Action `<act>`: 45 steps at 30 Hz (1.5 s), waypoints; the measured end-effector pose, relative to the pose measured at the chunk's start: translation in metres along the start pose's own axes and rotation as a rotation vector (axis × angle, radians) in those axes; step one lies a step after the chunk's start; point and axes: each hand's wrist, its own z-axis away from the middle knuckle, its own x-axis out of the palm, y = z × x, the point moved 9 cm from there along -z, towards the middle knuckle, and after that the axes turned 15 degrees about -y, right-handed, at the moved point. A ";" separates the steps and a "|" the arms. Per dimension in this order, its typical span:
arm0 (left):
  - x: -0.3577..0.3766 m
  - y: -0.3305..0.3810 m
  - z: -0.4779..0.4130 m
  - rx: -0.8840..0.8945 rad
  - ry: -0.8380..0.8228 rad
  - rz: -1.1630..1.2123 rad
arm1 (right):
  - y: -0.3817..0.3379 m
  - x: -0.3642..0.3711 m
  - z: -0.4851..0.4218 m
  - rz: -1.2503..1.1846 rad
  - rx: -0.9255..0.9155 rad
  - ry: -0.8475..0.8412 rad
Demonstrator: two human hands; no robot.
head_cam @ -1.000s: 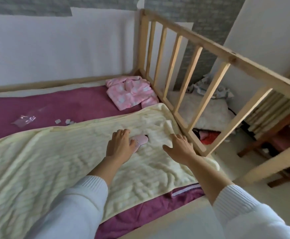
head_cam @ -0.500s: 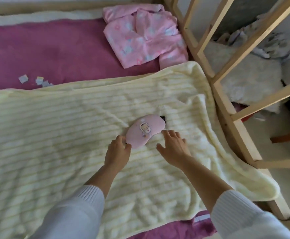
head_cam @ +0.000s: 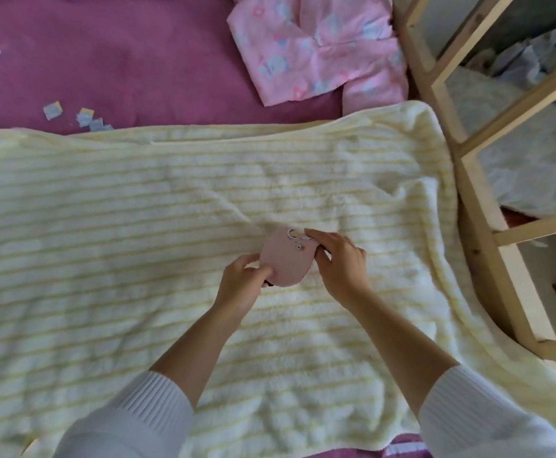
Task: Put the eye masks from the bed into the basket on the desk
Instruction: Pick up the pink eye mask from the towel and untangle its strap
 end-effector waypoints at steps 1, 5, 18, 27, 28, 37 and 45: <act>0.003 0.006 0.013 -0.015 -0.059 0.010 | -0.011 -0.010 0.010 -0.078 -0.018 -0.022; 0.010 0.044 0.081 -0.010 -0.238 0.014 | -0.069 -0.064 0.062 -0.321 -0.107 -0.061; 0.018 0.184 0.324 0.419 -0.189 -0.222 | -0.199 -0.148 0.220 -0.868 -0.299 -0.455; 0.002 0.204 0.363 0.549 -0.051 0.239 | -0.224 -0.146 0.254 -1.262 -0.309 -0.582; -0.004 0.206 0.366 0.565 -0.013 0.273 | -0.225 -0.145 0.257 -1.174 -0.319 -0.548; -0.019 0.209 0.379 0.673 0.048 0.417 | -0.268 -0.148 0.268 -0.661 -0.427 -0.153; -0.051 0.195 0.390 0.707 0.218 0.496 | -0.262 -0.164 0.272 -0.568 -0.485 0.020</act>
